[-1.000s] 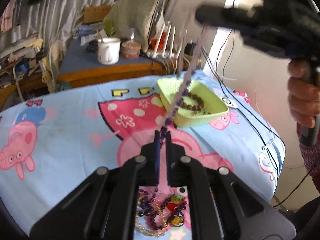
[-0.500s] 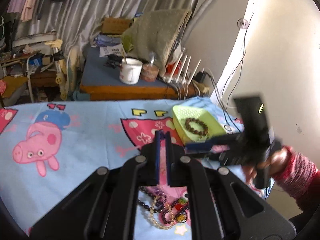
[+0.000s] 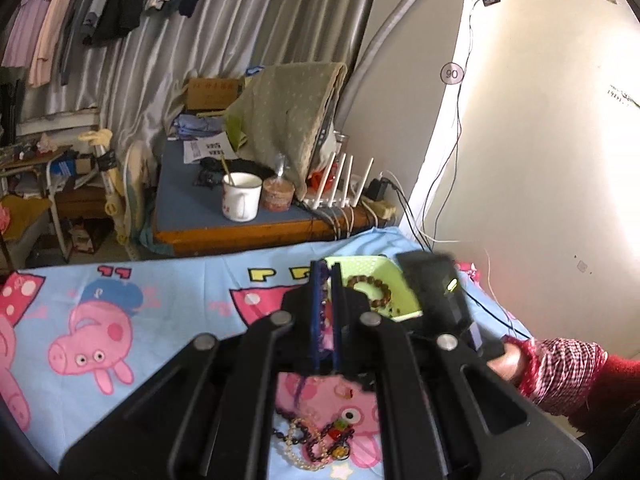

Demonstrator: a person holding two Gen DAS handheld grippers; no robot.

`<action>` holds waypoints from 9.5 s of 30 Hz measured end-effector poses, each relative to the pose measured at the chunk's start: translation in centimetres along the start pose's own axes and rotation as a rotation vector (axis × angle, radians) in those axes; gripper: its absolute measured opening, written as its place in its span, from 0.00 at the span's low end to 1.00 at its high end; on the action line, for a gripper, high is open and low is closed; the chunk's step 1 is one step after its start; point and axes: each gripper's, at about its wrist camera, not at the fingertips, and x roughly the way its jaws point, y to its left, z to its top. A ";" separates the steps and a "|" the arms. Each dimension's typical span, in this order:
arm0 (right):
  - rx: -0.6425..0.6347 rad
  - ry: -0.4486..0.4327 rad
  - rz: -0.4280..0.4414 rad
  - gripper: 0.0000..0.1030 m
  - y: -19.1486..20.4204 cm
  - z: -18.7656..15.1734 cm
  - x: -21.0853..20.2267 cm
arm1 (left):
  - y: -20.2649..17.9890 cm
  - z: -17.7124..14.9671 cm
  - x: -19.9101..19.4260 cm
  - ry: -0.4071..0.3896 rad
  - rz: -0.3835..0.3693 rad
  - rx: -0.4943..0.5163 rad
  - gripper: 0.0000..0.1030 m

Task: Organize jewelry

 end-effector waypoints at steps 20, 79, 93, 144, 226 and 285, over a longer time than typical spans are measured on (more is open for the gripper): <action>0.063 -0.228 -0.269 0.00 -8.9 3.7 -17.4 | -10.1 5.5 16.4 0.138 -0.162 0.122 0.04; -0.062 0.131 -0.242 0.00 -3.8 -4.4 1.4 | 0.1 -12.3 13.7 0.412 0.090 -0.038 0.05; -0.087 -0.165 -0.209 0.00 -0.4 2.8 -11.6 | -4.7 1.8 9.3 0.133 -0.053 -0.012 0.05; 0.140 0.112 -0.085 0.00 -6.2 -8.8 -1.9 | 4.5 -13.9 8.2 0.419 0.111 -0.167 0.24; -0.222 0.067 -0.177 0.00 -2.5 -10.1 -1.6 | -2.9 -16.7 8.9 0.429 0.015 0.063 0.16; -0.193 0.097 -0.290 0.00 -4.7 -11.2 0.1 | -0.1 -12.9 11.9 0.392 -0.027 -0.098 0.21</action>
